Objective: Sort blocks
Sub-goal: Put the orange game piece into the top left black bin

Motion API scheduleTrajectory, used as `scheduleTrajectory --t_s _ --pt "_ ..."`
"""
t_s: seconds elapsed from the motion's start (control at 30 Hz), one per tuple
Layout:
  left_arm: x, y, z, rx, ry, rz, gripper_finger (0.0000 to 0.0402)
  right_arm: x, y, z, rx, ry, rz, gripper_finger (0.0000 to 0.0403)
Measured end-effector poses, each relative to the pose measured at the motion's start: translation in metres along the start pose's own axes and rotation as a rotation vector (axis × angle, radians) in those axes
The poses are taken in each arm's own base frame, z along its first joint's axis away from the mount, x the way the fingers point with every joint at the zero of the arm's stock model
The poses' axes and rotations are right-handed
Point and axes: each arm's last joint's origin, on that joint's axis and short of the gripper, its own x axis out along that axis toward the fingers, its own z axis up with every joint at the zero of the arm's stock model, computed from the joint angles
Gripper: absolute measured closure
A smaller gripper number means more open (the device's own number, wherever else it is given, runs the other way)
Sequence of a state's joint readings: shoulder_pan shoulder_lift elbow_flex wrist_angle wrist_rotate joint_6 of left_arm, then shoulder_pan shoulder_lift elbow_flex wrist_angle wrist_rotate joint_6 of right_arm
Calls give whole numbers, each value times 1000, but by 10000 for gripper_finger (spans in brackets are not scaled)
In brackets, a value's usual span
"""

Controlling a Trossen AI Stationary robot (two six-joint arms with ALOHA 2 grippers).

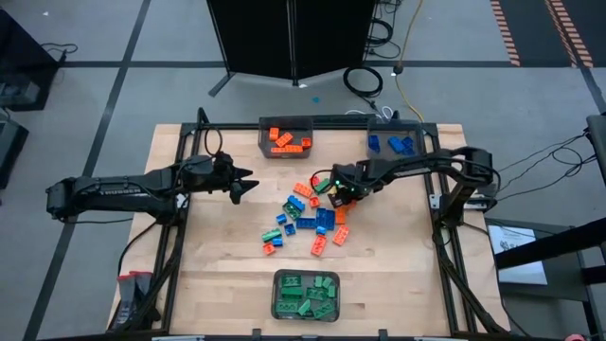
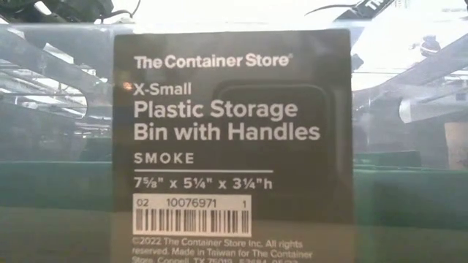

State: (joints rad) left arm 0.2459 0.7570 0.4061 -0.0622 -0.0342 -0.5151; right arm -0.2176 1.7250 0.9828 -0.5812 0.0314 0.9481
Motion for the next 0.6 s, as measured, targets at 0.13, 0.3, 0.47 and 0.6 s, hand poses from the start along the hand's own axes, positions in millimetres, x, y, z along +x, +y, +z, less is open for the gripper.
scheduleTrajectory --t_s 0.13,0.3,0.47,0.6 --pt "0 0 0 -1 0 1 132 -24 2 22 -43 -56 37 284" --pt "0 0 0 -1 -2 4 132 -72 21 69 -127 -233 191 284" --pt "0 0 0 -2 -5 10 132 -118 38 125 -159 -514 364 284" --pt "0 1 0 -2 -13 23 132 -127 40 167 -110 -646 416 284"
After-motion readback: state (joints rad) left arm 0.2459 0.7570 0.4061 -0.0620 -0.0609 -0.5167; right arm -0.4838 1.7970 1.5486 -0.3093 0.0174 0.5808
